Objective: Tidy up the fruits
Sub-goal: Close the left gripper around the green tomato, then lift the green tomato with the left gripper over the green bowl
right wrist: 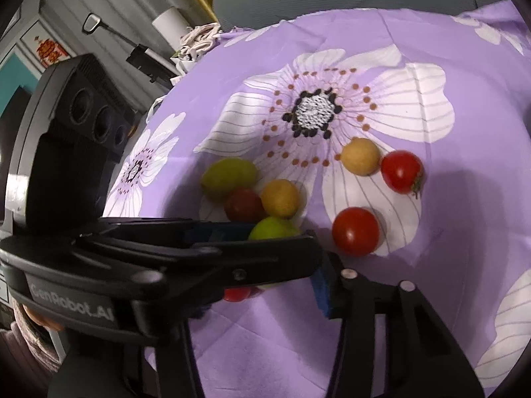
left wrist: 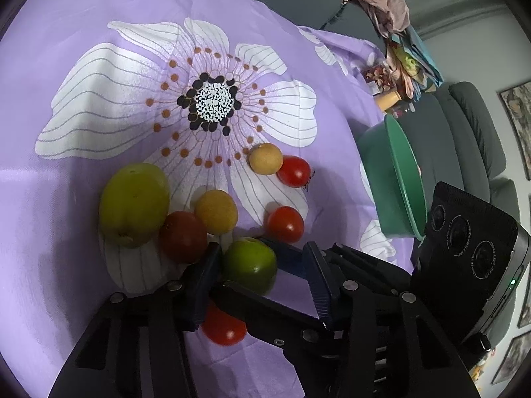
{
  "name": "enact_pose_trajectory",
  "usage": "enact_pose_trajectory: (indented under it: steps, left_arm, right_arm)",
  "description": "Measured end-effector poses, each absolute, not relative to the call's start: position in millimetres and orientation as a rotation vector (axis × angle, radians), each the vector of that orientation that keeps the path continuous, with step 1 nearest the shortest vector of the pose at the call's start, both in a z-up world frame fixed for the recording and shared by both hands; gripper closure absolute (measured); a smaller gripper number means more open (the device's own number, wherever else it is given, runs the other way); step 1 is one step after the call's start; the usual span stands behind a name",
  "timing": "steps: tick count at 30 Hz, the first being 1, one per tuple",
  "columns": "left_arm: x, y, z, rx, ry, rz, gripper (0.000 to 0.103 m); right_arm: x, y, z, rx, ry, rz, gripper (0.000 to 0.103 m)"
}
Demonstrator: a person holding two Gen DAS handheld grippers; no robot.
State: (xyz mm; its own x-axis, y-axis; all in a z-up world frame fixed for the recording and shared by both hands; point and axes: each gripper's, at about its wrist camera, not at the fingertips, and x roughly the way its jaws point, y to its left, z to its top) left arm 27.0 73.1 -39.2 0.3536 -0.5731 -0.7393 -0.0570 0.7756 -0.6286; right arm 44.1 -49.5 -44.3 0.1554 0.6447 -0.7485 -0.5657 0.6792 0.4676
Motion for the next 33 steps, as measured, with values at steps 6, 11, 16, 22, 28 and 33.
enact_pose_trajectory:
  steps: [6, 11, 16, 22, 28, 33]
  left_arm:
    - [23.4, 73.5, -34.2, -0.638, 1.159, -0.376, 0.057]
    - [18.4, 65.8, -22.4, -0.614, 1.134, -0.392, 0.057]
    - [7.1, 50.1, -3.6, -0.575, 1.093, -0.415, 0.058]
    - [1.6, 24.2, 14.3, -0.503, 1.052, -0.431, 0.058]
    - [4.1, -8.2, 25.7, -0.431, 1.034, -0.463, 0.058]
    - [10.9, -31.3, 31.0, -0.390, 1.032, -0.499, 0.058]
  right_arm:
    - [39.6, -54.8, -42.4, 0.052, 1.083, 0.862, 0.068]
    - [32.2, -65.5, -33.0, 0.047, 1.033, 0.861, 0.068]
    - [19.0, -83.3, -19.9, 0.062, 0.966, 0.861, 0.068]
    - [4.2, -103.2, -4.0, 0.067, 0.881, 0.823, 0.068]
    - [-2.6, -129.0, 2.8, 0.113, 0.833, 0.807, 0.068]
    - [-3.4, -153.9, 5.9, 0.140, 0.795, 0.778, 0.068]
